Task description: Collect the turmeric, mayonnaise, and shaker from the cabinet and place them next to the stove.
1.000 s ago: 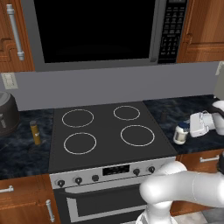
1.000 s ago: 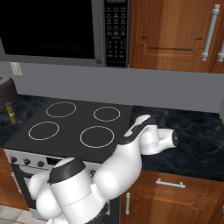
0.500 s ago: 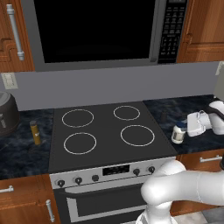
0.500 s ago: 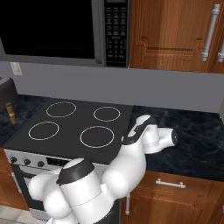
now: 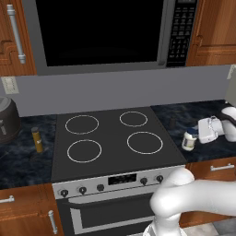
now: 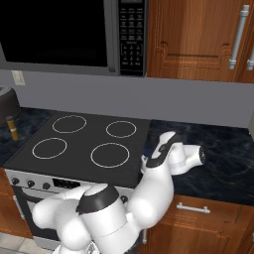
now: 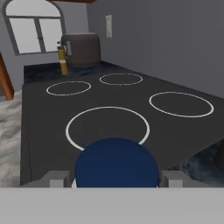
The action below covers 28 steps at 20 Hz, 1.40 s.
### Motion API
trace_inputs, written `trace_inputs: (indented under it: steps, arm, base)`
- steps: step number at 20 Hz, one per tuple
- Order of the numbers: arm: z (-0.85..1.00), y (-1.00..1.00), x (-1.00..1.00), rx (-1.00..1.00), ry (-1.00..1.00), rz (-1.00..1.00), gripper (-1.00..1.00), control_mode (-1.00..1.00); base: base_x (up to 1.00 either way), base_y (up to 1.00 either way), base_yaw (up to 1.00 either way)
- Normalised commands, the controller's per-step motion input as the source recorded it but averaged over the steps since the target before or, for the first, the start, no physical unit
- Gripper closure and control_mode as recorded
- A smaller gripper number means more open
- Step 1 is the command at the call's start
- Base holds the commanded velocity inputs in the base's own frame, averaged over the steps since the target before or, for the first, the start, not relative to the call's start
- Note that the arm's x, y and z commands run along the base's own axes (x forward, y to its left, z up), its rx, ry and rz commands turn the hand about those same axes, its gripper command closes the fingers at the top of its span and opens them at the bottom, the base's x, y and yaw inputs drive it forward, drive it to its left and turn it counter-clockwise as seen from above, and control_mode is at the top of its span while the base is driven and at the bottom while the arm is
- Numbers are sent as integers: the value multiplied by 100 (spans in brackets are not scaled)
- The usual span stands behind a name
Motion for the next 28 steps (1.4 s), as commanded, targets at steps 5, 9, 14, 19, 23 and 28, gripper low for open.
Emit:
trace_inputs:
  steps: [5,9,14,19,23,28]
  arm:
    - [-11,-11,9,0,0,1,100,-100]
    - [-22,0,14,0,0,1,100,-100]
    - [-30,0,16,0,0,0,100,-100]
    - [-31,0,7,-1,0,0,-100,-100]
    - [-5,-2,-4,0,0,0,-100,-100]
    - [13,-1,-10,0,1,0,-100,-100]
  base:
    - [0,0,0]
    - [0,0,0]
    - [0,0,0]
    - [0,0,0]
    - [0,0,0]
    - [0,0,0]
